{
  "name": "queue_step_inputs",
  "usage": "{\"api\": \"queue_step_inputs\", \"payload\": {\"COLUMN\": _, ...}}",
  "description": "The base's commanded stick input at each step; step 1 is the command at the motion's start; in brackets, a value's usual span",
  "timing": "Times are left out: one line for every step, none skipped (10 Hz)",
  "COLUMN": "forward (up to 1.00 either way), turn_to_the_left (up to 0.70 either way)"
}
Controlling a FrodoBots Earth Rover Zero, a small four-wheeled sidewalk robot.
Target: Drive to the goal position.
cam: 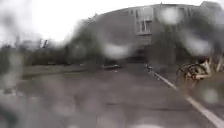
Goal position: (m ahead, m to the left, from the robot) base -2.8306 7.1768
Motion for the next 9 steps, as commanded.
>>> {"api": "queue_step_inputs", "payload": {"forward": 1.00, "turn_to_the_left": 0.40}}
{"api": "queue_step_inputs", "payload": {"forward": 1.00, "turn_to_the_left": 0.40}}
{"api": "queue_step_inputs", "payload": {"forward": 1.00, "turn_to_the_left": 0.40}}
{"api": "queue_step_inputs", "payload": {"forward": 1.00, "turn_to_the_left": 0.40}}
{"api": "queue_step_inputs", "payload": {"forward": 1.00, "turn_to_the_left": 0.40}}
{"api": "queue_step_inputs", "payload": {"forward": 1.00, "turn_to_the_left": 0.40}}
{"api": "queue_step_inputs", "payload": {"forward": 1.00, "turn_to_the_left": 0.40}}
{"api": "queue_step_inputs", "payload": {"forward": 1.00, "turn_to_the_left": 0.40}}
{"api": "queue_step_inputs", "payload": {"forward": 1.00, "turn_to_the_left": 0.40}}
